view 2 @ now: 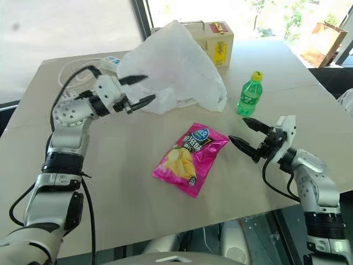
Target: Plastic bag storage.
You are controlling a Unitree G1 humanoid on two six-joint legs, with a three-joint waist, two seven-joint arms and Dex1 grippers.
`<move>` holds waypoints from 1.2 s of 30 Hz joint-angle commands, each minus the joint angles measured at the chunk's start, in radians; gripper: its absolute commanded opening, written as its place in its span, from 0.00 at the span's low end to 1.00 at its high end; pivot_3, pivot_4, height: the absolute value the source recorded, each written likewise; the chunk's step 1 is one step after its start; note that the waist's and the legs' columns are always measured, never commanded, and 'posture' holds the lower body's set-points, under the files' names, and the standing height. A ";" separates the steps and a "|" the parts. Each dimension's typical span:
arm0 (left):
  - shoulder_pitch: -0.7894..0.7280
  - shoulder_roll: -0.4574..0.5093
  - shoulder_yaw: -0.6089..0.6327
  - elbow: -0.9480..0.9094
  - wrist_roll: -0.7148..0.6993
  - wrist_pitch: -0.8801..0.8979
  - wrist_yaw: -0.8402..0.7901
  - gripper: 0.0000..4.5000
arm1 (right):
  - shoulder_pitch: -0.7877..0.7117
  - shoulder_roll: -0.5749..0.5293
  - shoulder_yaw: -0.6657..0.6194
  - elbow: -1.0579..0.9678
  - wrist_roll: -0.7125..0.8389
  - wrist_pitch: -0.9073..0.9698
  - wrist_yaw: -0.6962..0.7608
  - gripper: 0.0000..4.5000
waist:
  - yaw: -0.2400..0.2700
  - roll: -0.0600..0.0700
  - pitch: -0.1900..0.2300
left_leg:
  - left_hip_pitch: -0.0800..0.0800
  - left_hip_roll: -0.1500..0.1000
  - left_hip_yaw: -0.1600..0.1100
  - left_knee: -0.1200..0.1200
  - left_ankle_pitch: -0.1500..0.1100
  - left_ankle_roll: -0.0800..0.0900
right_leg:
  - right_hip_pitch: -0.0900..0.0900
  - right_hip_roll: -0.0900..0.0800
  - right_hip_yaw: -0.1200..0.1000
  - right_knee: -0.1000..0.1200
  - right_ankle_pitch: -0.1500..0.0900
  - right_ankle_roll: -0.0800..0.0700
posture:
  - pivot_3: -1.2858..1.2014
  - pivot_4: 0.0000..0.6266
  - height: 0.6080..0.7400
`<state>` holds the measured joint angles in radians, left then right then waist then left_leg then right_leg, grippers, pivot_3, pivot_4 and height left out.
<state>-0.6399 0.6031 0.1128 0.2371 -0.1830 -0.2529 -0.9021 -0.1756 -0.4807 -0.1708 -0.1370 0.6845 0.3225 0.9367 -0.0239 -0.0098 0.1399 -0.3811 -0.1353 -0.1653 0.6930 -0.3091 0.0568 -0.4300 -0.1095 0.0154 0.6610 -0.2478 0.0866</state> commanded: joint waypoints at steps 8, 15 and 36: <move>0.310 0.040 0.045 -0.455 -0.131 0.336 0.097 0.99 | -0.062 0.002 -0.018 -0.041 0.133 0.340 -0.228 1.00 | -0.008 0.001 -0.001 | 0.003 0.000 0.002 -0.001 0.000 0.000 | 0.001 0.000 0.001 0.000 0.000 0.000 | 0.52 0.24 1.00; 0.436 0.008 0.038 -0.568 -0.108 0.375 0.173 0.99 | -0.082 -0.018 -0.032 -0.006 0.172 0.493 -0.259 1.00 | 0.001 0.001 -0.001 | 0.003 0.000 0.002 -0.003 0.000 0.000 | 0.002 0.000 0.001 -0.001 0.000 0.000 | 0.52 0.24 1.00; 0.318 -0.064 -0.235 -0.432 0.033 0.373 0.139 0.99 | -0.079 0.038 -0.024 0.029 0.126 0.476 -0.270 1.00 | 0.009 0.001 -0.002 | 0.003 0.001 0.005 -0.004 0.000 0.000 | 0.001 -0.002 0.003 -0.001 0.000 -0.001 | 0.52 0.24 1.00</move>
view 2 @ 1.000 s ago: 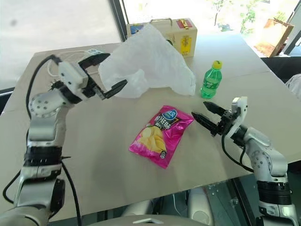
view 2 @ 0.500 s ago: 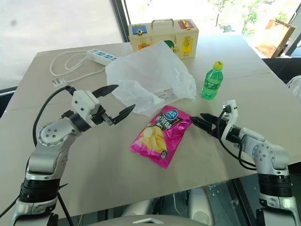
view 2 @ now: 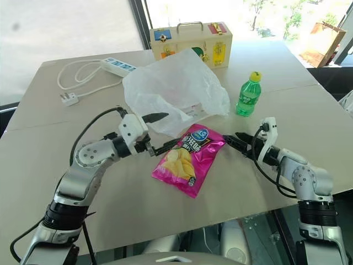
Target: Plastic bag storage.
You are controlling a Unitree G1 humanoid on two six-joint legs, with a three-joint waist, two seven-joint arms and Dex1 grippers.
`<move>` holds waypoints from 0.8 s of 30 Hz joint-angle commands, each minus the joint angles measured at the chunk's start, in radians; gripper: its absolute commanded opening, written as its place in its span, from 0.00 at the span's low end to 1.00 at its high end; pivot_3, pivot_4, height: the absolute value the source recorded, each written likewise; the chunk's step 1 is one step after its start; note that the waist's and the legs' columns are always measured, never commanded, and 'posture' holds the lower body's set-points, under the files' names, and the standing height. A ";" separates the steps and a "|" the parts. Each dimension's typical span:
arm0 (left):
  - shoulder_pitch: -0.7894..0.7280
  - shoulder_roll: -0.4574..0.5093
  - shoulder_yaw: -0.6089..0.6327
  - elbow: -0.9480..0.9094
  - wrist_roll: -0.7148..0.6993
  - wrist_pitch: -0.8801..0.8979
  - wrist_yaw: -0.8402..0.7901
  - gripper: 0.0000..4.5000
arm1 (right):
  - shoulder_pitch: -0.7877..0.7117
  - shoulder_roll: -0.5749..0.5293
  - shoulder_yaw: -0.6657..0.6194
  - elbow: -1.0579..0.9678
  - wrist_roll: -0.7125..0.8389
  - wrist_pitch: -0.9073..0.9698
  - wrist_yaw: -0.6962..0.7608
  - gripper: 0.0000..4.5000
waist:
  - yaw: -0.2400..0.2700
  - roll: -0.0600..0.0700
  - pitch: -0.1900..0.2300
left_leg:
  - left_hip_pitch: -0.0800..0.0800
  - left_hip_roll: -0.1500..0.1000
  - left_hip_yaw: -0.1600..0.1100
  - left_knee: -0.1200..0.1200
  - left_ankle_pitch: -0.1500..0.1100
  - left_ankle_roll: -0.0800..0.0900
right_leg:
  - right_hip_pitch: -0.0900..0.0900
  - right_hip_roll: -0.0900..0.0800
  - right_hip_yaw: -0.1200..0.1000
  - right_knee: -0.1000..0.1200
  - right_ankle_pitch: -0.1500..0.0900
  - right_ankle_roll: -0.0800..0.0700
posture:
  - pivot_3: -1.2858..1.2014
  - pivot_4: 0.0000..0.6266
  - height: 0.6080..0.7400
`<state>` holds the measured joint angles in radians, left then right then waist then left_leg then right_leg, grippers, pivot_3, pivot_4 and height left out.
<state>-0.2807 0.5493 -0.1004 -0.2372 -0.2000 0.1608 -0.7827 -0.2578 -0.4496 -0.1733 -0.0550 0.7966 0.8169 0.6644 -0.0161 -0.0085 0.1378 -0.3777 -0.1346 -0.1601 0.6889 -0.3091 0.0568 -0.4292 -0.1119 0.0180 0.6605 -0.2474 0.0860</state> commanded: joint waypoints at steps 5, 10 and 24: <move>-0.114 -0.059 -0.051 0.195 0.126 -0.091 0.065 0.99 | 0.047 0.012 -0.024 -0.109 -0.030 -0.207 0.131 1.00 | 0.004 0.000 0.000 | 0.000 0.000 0.000 0.001 0.000 0.000 | 0.001 0.003 0.000 0.000 0.000 0.000 | 0.52 0.24 1.00; -0.129 -0.080 -0.063 0.254 0.133 -0.123 0.053 0.83 | 0.105 -0.037 -0.039 -0.153 -0.079 -0.414 0.311 1.00 | 0.002 0.000 0.000 | 0.000 0.000 0.000 0.000 0.000 0.000 | 0.000 0.003 -0.001 -0.001 0.000 0.000 | 0.52 0.24 1.00; -0.150 -0.143 0.062 0.208 0.014 -0.139 0.110 0.01 | 0.089 -0.079 0.018 -0.129 -0.140 -0.412 0.280 1.00 | 0.002 -0.001 0.000 | 0.000 0.000 0.000 0.001 0.000 0.000 | 0.001 0.001 -0.001 0.000 0.000 0.000 | 0.52 0.24 1.00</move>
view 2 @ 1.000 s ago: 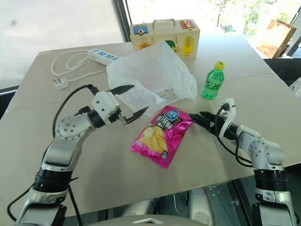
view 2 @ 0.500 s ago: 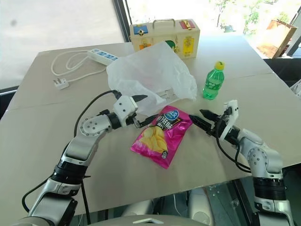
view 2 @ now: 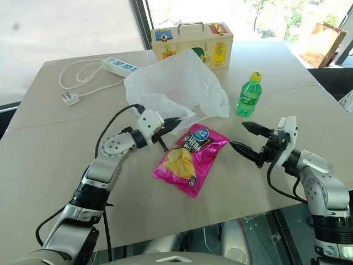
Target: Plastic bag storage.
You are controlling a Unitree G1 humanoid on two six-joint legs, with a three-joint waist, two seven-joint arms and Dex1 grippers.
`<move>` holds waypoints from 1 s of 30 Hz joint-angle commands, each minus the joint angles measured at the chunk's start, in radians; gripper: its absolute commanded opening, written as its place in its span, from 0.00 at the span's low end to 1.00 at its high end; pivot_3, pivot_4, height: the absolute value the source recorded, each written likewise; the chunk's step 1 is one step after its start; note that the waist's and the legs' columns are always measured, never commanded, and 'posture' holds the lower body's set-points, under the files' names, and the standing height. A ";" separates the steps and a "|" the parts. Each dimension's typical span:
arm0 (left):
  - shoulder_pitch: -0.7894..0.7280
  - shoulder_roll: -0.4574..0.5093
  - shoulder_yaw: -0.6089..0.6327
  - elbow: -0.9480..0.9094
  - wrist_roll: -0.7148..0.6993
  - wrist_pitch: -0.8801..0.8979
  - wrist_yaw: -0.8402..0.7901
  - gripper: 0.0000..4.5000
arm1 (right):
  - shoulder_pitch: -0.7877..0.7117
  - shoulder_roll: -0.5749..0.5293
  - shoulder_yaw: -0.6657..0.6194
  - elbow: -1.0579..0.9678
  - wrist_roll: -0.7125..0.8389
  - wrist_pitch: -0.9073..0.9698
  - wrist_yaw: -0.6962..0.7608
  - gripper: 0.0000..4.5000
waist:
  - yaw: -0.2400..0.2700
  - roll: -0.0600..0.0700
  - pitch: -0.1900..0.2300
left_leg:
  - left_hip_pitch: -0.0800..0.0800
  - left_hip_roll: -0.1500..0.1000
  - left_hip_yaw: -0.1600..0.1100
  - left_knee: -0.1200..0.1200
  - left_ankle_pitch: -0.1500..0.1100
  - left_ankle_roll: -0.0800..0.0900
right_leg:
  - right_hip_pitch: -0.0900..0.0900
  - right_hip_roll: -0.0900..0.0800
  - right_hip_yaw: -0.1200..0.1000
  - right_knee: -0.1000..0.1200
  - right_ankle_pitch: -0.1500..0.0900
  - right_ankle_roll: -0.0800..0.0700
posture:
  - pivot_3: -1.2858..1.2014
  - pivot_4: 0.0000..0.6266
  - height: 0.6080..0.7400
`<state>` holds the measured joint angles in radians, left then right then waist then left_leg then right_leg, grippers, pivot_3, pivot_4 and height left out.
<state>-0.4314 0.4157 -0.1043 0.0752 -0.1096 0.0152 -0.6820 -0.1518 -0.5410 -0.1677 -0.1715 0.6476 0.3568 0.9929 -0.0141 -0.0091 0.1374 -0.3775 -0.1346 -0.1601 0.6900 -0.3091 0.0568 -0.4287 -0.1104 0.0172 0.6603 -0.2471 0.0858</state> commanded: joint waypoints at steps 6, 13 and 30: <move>0.082 -0.005 0.217 -0.368 -0.302 0.205 0.063 0.01 | -0.050 0.044 0.057 -0.008 0.053 0.332 -0.233 1.00 | -0.001 0.000 0.000 | 0.000 0.000 0.000 0.000 0.000 0.000 | 0.000 -0.002 0.000 0.000 0.000 0.000 | 0.52 0.24 1.00; 0.258 -0.012 0.308 -0.573 -0.501 0.334 0.098 0.01 | -0.109 0.113 0.025 -0.002 0.274 0.637 -0.324 1.00 | 0.002 0.000 0.000 | 0.001 0.000 0.000 0.000 0.000 0.000 | 0.001 -0.001 0.001 0.000 0.000 0.000 | 0.52 0.24 1.00; 0.343 0.012 0.146 -0.586 -0.354 0.314 0.110 0.00 | -0.195 0.268 0.092 0.104 0.234 0.691 -0.408 0.49 | 0.002 0.000 -0.003 | 0.002 0.000 0.002 -0.001 0.000 0.000 | 0.001 0.002 0.002 0.000 0.000 -0.001 | 0.52 0.24 1.00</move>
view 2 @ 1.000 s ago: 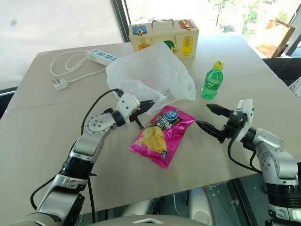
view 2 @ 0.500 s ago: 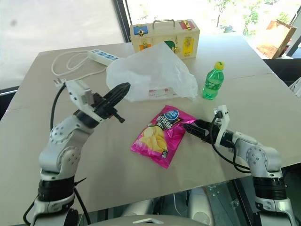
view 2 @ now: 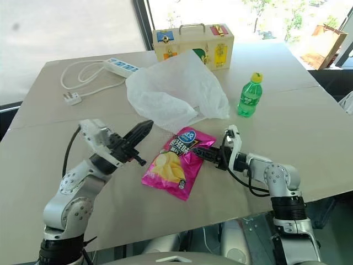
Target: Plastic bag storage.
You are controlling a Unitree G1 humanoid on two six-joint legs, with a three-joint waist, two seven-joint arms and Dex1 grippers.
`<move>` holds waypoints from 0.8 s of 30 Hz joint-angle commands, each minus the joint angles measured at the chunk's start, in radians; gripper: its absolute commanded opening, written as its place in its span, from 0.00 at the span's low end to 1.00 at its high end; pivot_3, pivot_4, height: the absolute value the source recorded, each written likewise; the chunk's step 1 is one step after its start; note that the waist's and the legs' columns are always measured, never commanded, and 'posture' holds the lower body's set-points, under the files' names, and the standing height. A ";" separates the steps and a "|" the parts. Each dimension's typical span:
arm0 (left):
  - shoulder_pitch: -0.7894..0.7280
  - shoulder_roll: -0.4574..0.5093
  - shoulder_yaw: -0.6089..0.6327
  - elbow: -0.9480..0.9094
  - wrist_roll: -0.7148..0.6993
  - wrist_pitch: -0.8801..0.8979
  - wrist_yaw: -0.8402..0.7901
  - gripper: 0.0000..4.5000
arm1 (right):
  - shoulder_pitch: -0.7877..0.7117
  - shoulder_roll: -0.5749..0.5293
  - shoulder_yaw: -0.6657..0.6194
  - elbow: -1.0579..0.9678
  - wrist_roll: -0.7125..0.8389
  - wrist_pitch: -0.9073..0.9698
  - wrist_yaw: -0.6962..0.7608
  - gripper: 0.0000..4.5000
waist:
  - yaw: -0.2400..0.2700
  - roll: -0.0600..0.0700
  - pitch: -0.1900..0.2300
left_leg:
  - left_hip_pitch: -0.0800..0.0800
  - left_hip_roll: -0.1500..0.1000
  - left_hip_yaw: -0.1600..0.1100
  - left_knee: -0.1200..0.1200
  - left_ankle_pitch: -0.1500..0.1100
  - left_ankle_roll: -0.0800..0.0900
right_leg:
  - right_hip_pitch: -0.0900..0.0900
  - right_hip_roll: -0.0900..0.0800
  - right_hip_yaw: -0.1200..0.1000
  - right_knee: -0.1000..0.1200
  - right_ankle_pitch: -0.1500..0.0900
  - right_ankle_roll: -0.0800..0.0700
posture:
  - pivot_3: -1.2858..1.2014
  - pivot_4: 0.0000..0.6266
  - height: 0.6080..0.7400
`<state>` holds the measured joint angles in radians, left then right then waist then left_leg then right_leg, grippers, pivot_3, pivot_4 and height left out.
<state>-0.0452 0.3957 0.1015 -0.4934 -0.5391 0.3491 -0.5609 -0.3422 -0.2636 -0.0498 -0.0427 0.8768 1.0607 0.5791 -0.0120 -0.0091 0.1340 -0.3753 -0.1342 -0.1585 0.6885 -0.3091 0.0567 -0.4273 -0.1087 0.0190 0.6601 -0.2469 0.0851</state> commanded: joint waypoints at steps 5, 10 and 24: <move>-0.148 0.063 -0.123 0.054 0.136 -0.013 -0.039 0.00 | 0.030 -0.044 -0.066 -0.054 0.017 -0.010 0.001 0.02 | 0.000 0.000 -0.003 | 0.000 0.000 0.000 0.000 0.000 0.000 | 0.000 0.000 0.000 0.000 0.000 0.000 | 0.52 0.24 1.00; -0.230 0.086 -0.154 0.161 0.202 -0.042 -0.077 0.00 | 0.074 -0.080 -0.146 -0.096 0.059 -0.004 -0.020 0.02 | 0.003 0.000 -0.003 | 0.002 0.000 -0.001 -0.001 0.000 0.000 | 0.002 0.000 -0.001 -0.001 0.000 0.000 | 0.52 0.24 1.00; -0.376 0.051 -0.227 0.404 0.272 -0.201 -0.223 0.19 | 0.224 -0.176 -0.333 -0.178 0.119 -0.035 -0.046 0.00 | -0.001 0.001 -0.003 | 0.003 0.001 0.000 -0.002 0.000 0.000 | 0.002 -0.001 0.001 -0.001 0.000 0.000 | 0.52 0.24 1.00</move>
<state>-0.4057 0.4451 -0.1298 -0.0835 -0.2659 0.1835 -0.7601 -0.1196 -0.4349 -0.3640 -0.1790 0.9703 1.0430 0.5365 -0.0132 -0.0086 0.1315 -0.3723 -0.1335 -0.1580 0.6860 -0.3092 0.0567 -0.4251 -0.1096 0.0200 0.6587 -0.2469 0.0852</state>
